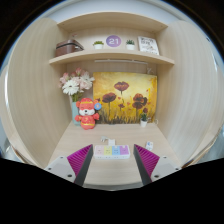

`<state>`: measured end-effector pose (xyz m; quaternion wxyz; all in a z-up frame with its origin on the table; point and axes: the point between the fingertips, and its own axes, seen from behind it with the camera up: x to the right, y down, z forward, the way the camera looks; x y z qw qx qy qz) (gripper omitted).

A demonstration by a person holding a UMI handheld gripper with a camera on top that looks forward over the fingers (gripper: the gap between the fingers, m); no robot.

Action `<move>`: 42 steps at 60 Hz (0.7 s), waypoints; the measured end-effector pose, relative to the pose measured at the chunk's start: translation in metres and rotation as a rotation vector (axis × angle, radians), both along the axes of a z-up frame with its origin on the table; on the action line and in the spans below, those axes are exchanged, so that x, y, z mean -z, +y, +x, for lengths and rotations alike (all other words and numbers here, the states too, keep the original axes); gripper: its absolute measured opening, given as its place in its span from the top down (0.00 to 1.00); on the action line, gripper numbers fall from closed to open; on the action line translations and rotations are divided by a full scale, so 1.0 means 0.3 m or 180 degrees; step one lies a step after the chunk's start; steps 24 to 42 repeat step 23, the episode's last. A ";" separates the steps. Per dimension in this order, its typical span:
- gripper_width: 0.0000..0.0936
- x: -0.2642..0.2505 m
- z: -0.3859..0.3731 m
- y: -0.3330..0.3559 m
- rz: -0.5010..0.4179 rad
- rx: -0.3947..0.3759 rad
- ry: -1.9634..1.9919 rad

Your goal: Unplug charger

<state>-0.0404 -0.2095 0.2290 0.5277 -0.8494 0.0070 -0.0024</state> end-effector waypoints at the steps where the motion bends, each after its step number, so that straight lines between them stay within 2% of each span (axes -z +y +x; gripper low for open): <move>1: 0.13 0.007 -0.007 -0.009 -0.0001 0.0009 -0.0024; 23: 0.13 0.095 -0.085 -0.116 -0.0188 -0.0097 0.0033; 42: 0.13 0.095 -0.085 -0.116 -0.0188 -0.0097 0.0033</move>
